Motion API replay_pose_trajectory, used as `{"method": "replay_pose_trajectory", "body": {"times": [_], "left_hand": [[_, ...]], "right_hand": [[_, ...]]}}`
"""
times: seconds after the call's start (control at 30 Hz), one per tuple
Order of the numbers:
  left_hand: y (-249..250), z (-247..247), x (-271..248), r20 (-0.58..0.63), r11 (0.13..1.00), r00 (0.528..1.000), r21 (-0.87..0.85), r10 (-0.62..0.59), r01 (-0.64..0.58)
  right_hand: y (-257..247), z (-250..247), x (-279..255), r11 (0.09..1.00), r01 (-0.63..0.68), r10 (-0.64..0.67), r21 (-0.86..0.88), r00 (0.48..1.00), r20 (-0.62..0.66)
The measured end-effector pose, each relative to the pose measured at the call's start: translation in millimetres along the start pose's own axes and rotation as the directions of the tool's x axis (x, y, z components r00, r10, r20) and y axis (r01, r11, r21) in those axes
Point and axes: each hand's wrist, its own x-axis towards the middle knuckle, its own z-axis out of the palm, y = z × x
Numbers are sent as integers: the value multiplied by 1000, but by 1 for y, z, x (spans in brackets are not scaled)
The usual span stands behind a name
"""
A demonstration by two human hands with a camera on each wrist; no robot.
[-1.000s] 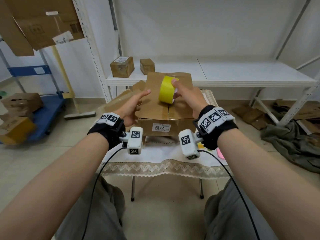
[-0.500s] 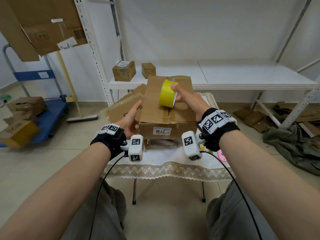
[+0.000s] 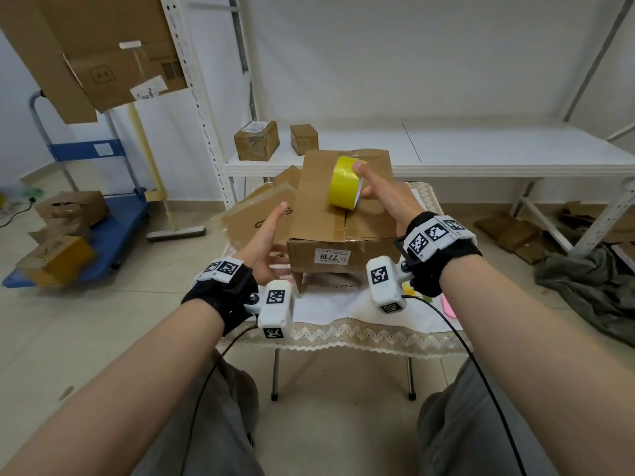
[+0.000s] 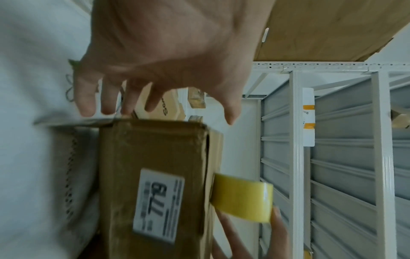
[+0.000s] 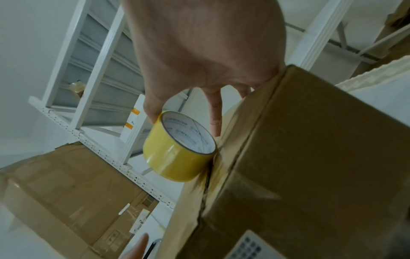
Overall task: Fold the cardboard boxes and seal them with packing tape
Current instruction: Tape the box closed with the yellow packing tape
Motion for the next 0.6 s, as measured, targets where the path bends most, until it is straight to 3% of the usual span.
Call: {"method": "replay_pose_trajectory", "body": {"times": [0.13, 0.33, 0.47, 0.6], "left_hand": [[-17, 22, -25, -83, 982, 997, -188, 4, -19], [-37, 60, -46, 52, 945, 999, -328, 8, 9], [-39, 78, -42, 150, 894, 982, -447, 119, -39], [-47, 87, -3, 137, 872, 990, -486, 16, 53]], "right_hand": [[1, 4, -1, 999, 46, -46, 4, 999, -13], [3, -5, -2, 999, 54, -54, -9, 999, 9], [0, -5, -9, 995, 73, -73, -71, 997, 6], [1, -6, -7, 989, 85, -83, -121, 996, 21]]}}
